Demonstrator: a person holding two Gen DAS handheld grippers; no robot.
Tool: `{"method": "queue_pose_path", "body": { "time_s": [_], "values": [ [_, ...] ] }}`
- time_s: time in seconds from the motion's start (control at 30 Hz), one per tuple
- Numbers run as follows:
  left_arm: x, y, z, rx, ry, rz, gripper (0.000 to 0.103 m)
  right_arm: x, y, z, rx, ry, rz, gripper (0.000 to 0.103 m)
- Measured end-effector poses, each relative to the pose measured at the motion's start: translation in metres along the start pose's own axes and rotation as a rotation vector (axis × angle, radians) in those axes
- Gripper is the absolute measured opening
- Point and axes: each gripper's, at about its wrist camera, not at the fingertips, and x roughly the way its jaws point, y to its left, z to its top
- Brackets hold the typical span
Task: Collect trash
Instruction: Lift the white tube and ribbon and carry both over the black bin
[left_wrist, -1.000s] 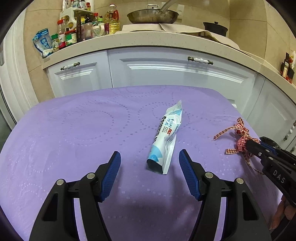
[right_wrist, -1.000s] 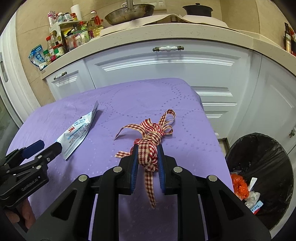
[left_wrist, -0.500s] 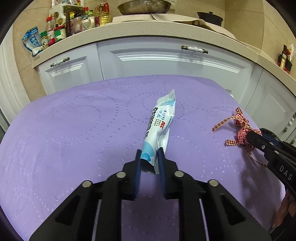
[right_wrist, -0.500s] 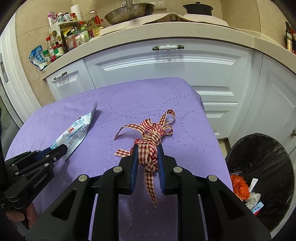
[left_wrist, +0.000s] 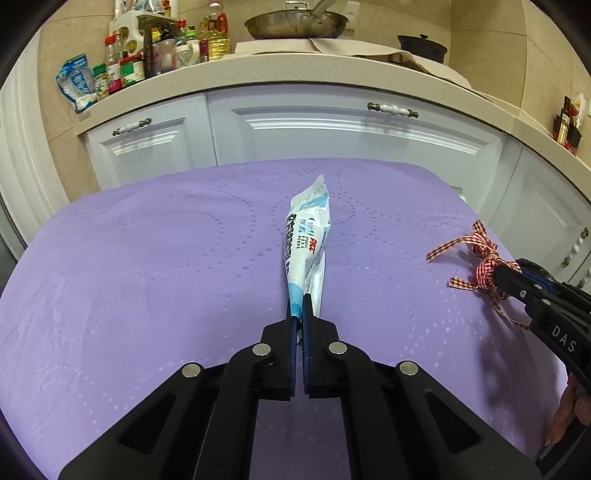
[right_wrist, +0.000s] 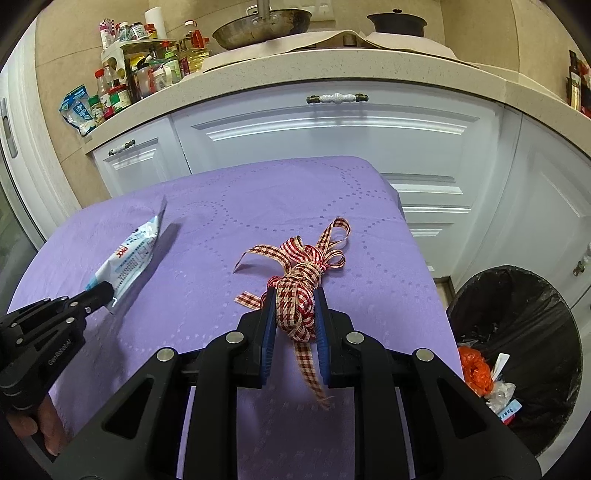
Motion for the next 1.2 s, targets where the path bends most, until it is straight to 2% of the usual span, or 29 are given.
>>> {"method": "queue_pose_path", "body": {
  "time_s": [0.8,1.2],
  "values": [
    [-0.075,0.031,-0.042,-0.023,-0.059,0.029,0.003,-0.062,0.038,-0.04,-0.061,-0.031,0.015,0.019],
    [-0.106,0.029,-0.077,-0.017,-0.058,0.032,0.003,-0.105,0.031,-0.069,-0.068,-0.051,0.01,0.019]
  ]
}}
